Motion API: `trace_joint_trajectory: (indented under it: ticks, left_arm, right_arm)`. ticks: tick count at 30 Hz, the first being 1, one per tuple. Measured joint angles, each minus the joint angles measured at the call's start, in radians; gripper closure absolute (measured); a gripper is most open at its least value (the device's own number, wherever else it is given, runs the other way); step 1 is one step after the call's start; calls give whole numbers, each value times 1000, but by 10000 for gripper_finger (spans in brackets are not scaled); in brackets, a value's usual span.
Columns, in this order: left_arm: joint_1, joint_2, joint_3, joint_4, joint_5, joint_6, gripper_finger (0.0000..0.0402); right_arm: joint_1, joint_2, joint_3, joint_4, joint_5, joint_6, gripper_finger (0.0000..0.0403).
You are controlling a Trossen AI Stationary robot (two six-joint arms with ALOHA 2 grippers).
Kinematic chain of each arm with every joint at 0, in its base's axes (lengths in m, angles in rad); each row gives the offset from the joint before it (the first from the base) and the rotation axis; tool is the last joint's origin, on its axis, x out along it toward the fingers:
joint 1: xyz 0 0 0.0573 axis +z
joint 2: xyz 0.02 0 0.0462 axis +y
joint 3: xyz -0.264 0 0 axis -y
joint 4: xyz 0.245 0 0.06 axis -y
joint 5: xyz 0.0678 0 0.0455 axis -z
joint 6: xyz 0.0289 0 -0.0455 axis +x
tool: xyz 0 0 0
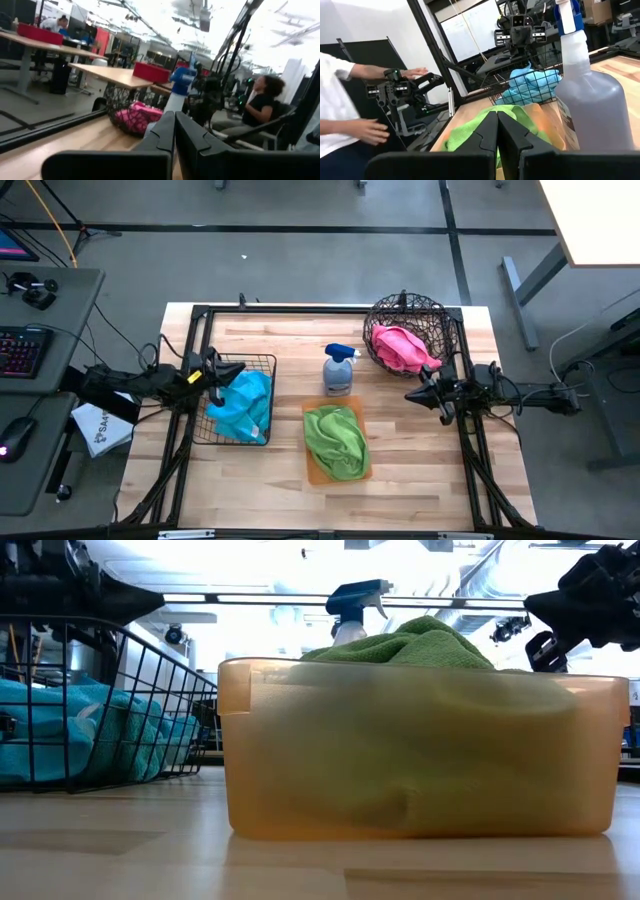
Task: Sort microfiber towel by color & place in baskets
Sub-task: Return to Home Position
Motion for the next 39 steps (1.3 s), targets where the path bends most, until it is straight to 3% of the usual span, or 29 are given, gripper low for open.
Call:
trace_joint_trajectory:
  ticks: [13, 39]
  left_arm:
    - [-1, 1, 0, -95, 0, 67, 401]
    - [-1, 1, 0, -97, 0, 70, 401]
  right_arm:
    - [0, 0, 0, -31, 0, 0, 402]
    - [0, 0, 0, -30, 0, 0, 402]
